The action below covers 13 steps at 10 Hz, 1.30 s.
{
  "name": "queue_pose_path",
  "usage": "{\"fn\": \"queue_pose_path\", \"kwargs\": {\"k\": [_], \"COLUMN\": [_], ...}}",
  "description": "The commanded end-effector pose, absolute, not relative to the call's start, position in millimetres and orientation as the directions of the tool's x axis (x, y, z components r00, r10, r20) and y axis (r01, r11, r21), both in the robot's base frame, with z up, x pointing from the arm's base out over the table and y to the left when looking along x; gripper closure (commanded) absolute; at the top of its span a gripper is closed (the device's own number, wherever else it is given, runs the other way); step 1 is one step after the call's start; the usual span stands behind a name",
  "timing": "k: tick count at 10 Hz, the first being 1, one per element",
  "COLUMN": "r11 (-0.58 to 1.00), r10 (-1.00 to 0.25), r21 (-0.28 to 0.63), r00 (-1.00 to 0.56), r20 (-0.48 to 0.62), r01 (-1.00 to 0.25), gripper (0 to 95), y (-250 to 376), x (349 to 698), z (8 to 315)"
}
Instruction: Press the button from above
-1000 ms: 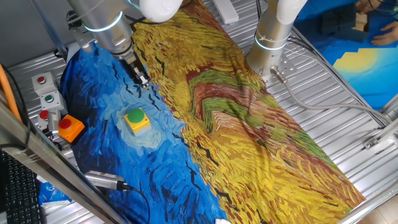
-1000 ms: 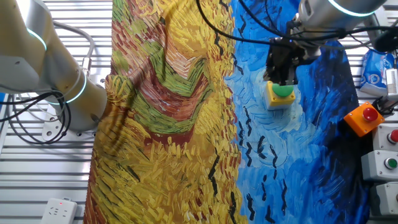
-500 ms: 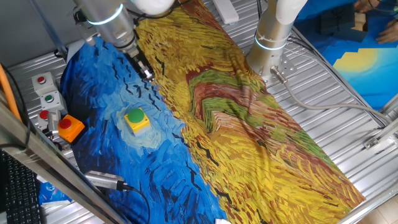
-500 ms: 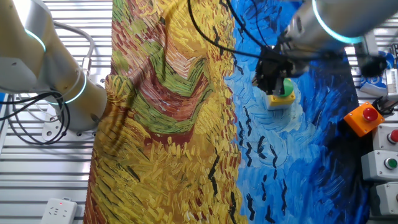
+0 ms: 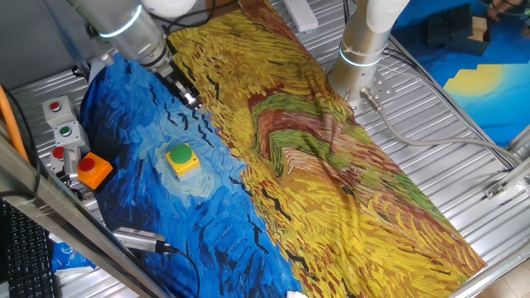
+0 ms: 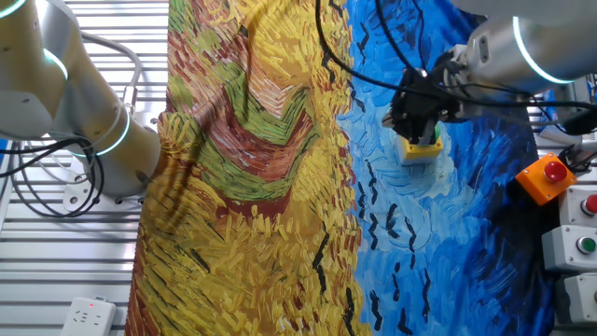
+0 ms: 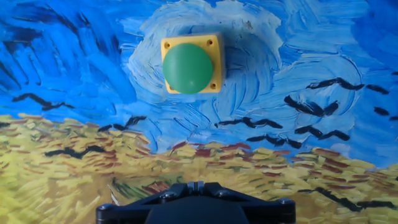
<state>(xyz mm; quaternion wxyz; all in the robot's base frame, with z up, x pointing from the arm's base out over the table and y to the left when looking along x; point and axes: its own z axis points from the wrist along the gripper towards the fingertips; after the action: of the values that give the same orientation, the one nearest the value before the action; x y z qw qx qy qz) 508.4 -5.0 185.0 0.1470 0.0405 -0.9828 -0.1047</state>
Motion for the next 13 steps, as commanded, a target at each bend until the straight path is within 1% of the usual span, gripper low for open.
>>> {"fn": "queue_pose_path", "kwargs": {"k": [1, 3, 4, 7, 9, 13], "r11": [0.987, 0.986, 0.988, 0.987, 0.986, 0.985], "r10": [-0.143, -0.149, -0.137, -0.119, -0.121, -0.120], "r21": [0.082, 0.075, 0.077, 0.137, 0.150, 0.161], "r00": [-0.989, -0.989, -0.991, -0.961, -0.932, -0.923], "r20": [0.020, -0.009, 0.012, 0.251, 0.342, 0.366], "r01": [-0.141, -0.149, -0.135, -0.087, -0.073, -0.065], "gripper": [95.0, 95.0, 95.0, 95.0, 95.0, 95.0], "y": [-3.5, -3.9, -5.1, -18.4, -18.3, -7.6], "x": [510.4, 510.6, 511.4, 528.3, 532.7, 541.3], "z": [185.9, 185.8, 184.3, 159.6, 153.1, 164.9]}}
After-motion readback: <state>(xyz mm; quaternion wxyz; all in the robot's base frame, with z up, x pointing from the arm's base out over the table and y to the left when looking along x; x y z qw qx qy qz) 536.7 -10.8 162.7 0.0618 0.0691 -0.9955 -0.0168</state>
